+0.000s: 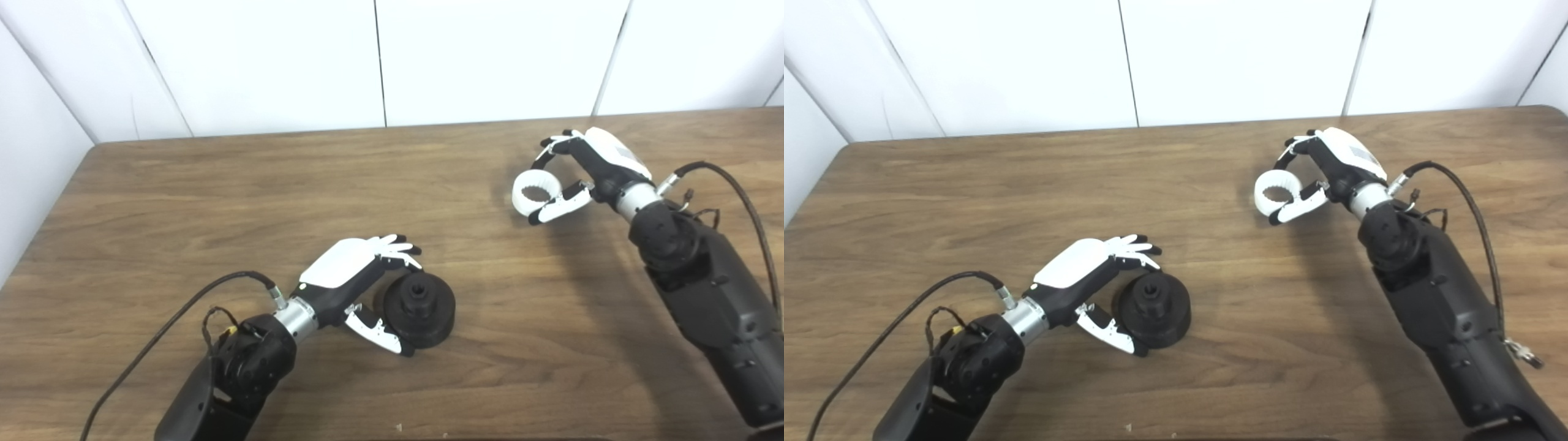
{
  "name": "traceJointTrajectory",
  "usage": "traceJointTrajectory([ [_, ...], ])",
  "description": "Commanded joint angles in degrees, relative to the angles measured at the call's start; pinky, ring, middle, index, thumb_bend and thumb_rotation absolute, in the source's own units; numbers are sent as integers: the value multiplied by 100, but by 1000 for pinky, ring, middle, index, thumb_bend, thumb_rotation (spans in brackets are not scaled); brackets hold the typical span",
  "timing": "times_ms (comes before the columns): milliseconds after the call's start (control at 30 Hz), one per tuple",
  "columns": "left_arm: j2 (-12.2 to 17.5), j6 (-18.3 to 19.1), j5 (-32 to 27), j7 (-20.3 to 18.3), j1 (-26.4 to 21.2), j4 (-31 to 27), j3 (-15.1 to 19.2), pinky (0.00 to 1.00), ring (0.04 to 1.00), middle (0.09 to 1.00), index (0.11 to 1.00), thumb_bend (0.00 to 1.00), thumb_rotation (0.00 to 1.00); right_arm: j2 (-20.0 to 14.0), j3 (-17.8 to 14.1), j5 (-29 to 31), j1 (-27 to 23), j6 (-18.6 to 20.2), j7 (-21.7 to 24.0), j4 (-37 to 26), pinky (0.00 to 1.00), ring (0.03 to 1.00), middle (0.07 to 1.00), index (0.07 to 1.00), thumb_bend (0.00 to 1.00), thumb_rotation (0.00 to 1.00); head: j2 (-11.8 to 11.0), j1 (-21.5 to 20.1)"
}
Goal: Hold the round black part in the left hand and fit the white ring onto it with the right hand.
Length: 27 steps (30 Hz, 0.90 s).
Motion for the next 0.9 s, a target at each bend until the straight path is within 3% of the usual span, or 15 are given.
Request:
traceJointTrajectory([
  [0, 63, -52, 73, 77, -189, 16, 21, 964, 973, 908, 615, 803, 324, -79, -97, 57, -166, 136, 146, -484, 910, 963, 871, 487, 525, 149, 9, 7],
  [267, 52, -47, 64, 94, -227, 60, 22, 966, 975, 911, 616, 799, 317, -100, -8, -26, -80, 579, 647, -1593, 912, 965, 869, 488, 525, 147, 11, 5],
  [533, 32, -39, 123, 129, -241, 105, -8, 968, 972, 908, 616, 799, 328, -72, 111, -115, -26, 760, 1083, -2369, 897, 961, 864, 488, 525, 146, 31, 13],
  [700, 23, -13, 113, 116, -240, 91, -3, 973, 974, 908, 617, 800, 316, 63, 119, -135, 8, 797, 1347, -2654, 931, 963, 859, 488, 525, 144, 45, 9],
  [867, 28, -14, 108, 115, -247, 92, 4, 970, 973, 908, 615, 801, 310, 339, 154, -300, 58, 807, 1626, -2909, 902, 963, 853, 487, 525, 143, 58, 7],
])
